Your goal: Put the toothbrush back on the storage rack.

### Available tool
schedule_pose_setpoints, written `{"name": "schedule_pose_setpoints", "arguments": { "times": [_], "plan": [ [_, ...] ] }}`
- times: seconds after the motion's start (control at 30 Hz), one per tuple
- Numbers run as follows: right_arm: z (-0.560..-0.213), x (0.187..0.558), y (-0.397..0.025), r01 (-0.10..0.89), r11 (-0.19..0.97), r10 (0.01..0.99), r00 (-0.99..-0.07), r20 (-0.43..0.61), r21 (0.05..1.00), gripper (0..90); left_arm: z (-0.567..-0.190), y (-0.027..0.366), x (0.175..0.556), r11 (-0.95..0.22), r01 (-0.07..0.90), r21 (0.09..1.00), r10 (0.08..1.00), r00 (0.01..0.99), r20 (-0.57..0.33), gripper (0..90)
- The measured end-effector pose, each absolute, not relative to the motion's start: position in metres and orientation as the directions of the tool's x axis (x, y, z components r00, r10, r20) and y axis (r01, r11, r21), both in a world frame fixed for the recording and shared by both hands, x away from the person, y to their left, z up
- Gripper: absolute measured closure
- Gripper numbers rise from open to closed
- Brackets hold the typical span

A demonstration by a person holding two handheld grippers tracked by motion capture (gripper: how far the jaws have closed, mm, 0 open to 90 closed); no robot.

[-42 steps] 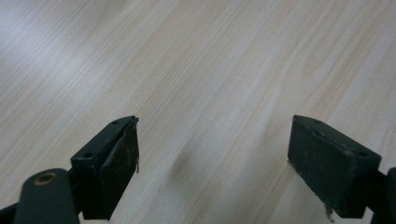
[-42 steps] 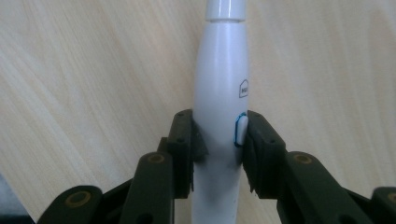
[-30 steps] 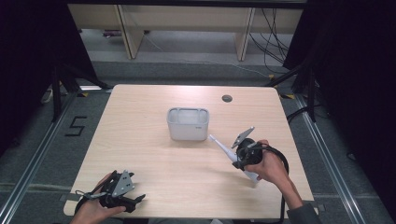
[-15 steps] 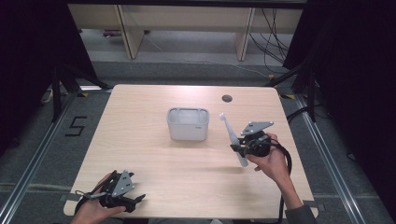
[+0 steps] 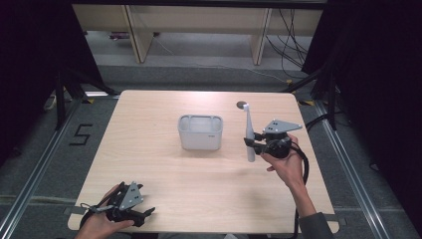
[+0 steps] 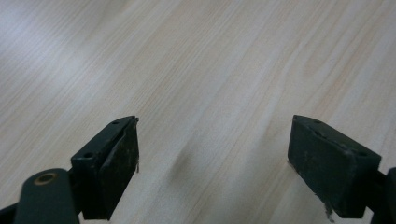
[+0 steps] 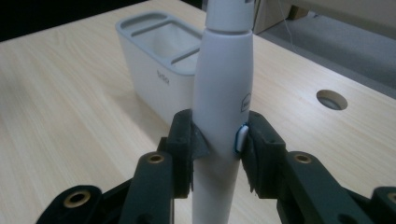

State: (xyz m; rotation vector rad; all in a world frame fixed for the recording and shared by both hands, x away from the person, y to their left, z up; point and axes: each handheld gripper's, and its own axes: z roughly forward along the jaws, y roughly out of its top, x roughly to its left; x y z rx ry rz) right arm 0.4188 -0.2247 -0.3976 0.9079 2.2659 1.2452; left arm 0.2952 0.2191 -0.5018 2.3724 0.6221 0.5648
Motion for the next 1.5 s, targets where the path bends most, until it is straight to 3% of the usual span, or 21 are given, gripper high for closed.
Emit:
{"name": "schedule_pose_setpoints", "arguments": {
  "times": [0.57, 1.5],
  "plan": [
    [-0.385, 0.441, -0.214, 0.350, 0.262, 0.721, -0.690, 0.058, 0.899, 66.9, -0.501, 0.219, 0.295, -0.705, 0.284, 0.650, 0.547, 0.801, 0.244, 16.2],
    [-0.353, 0.461, -0.179, 0.331, 0.245, 0.692, -0.718, 0.075, 0.911, 66.9, -0.502, 0.219, 0.294, -0.700, 0.288, 0.654, 0.550, 0.802, 0.235, 16.2]
  ]
}}
